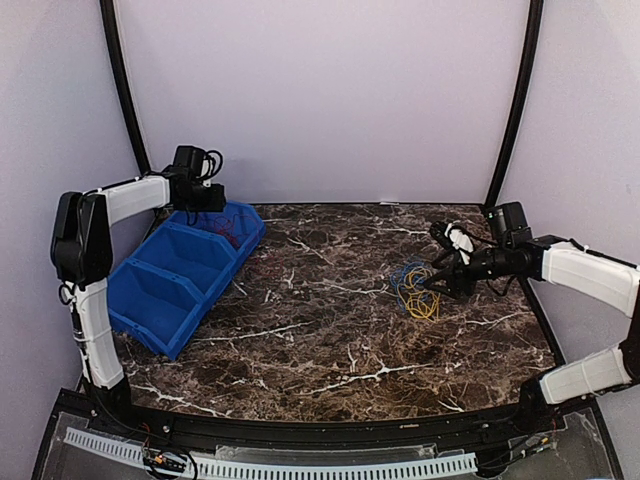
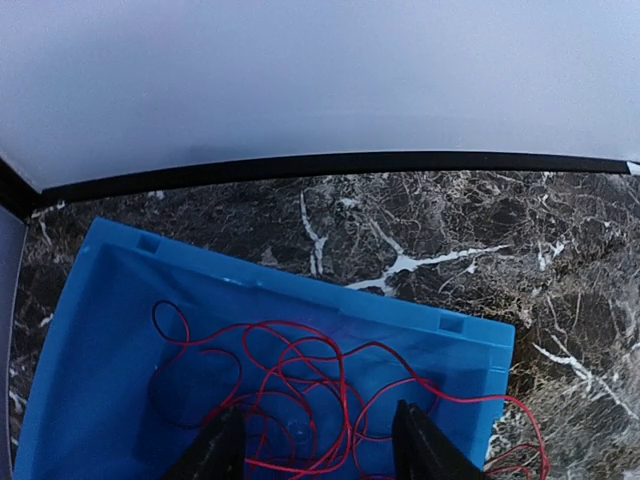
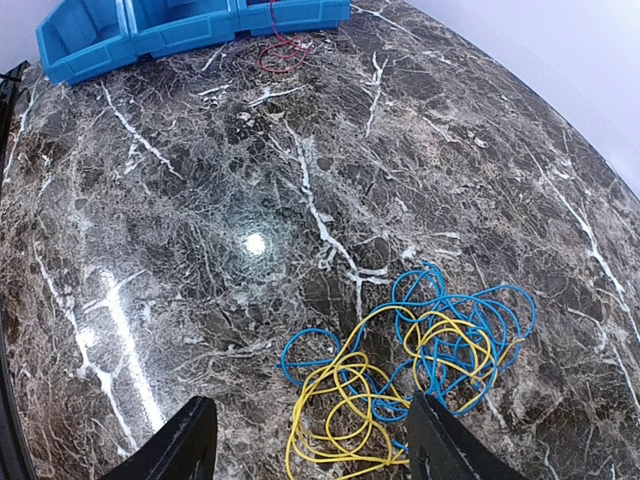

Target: Untangle the cables

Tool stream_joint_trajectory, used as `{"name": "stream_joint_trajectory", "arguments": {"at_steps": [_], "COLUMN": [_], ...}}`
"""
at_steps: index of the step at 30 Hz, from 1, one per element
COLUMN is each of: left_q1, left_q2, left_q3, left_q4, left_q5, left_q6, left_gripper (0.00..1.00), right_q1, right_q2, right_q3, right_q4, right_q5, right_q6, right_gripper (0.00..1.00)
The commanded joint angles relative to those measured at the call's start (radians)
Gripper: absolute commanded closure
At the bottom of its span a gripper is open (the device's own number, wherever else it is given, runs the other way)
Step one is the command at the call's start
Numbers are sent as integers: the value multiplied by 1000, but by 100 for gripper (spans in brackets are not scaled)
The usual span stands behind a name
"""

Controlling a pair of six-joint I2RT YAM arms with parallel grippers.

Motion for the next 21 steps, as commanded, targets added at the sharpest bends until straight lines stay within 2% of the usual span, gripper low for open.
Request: {"name": "stream_joint_trajectory", "arguments": {"at_steps": [1, 4, 9, 16, 21], "left_q1": [-5, -28, -189, -282, -293], "left_q2": [-136, -226, -299, -176, -71], "left_q3": [-2, -70, -173, -150, -124], "left_q4": [-48, -24, 1, -84, -118], "left_q5": [19, 37, 41, -72, -214], "left_q6": [-45, -77, -59, -18, -2], "left_gripper": [41, 37, 36, 37, 48], "right_q1": [-5, -5, -5, -5, -5], "right_q2": [12, 14, 16, 23, 17], "right_q3": [0, -1, 2, 6, 4], "right_q4": [20, 17, 15, 5, 1], "right_q5": [3, 0, 6, -2, -2], "right_q6": [-18, -21, -26, -29, -32], "right_gripper": [34, 34, 34, 33, 33]}}
